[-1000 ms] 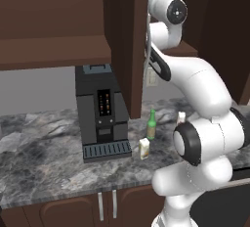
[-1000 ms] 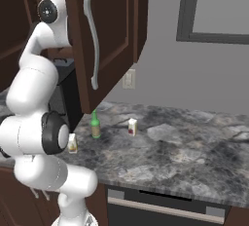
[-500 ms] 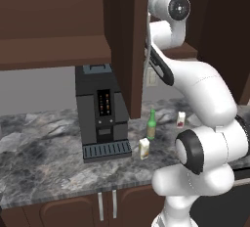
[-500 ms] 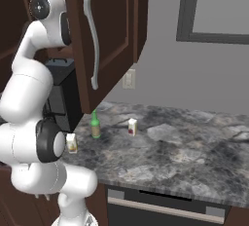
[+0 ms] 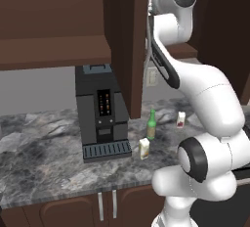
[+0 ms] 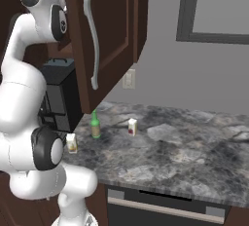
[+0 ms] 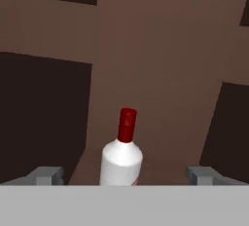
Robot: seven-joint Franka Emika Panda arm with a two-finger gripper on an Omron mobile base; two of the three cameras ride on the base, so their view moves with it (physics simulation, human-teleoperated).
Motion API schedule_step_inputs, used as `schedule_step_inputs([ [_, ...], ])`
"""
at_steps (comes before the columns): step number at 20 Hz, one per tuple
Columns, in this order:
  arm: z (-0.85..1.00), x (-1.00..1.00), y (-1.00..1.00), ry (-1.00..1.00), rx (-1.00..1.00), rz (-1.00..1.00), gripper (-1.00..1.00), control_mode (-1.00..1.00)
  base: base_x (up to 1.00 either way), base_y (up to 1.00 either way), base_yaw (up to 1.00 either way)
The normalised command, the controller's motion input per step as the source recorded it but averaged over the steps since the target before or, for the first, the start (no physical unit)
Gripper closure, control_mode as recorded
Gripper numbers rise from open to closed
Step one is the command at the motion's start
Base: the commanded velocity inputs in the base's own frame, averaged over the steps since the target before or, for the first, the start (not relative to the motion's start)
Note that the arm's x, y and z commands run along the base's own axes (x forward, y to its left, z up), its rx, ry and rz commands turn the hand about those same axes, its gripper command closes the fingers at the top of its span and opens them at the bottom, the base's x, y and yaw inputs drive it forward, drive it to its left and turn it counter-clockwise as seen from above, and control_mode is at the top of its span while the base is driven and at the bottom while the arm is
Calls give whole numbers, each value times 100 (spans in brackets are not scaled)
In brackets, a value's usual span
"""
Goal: Sort all alcoholic drinks to one cabinet, and non-alcoholic drinks to the other.
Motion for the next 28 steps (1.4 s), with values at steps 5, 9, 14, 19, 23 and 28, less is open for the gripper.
schedule_step_inputs([
  [5,-23,-35,0,11,-3,0,-100,-100,0,0,0],
  [9,-21,-35,0,9,-1,0,-100,-100,0,0,0],
  [14,-26,-18,0,6,0,0,-100,-100,0,0,0],
  [19,-26,-4,0,0,-3,0,-100,-100,0,0,0],
  [23,-30,-8,-1,1,-5,0,-100,-100,0,0,0],
  [28,-36,-19,-3,8,-2,0,-100,-100,0,0,0],
])
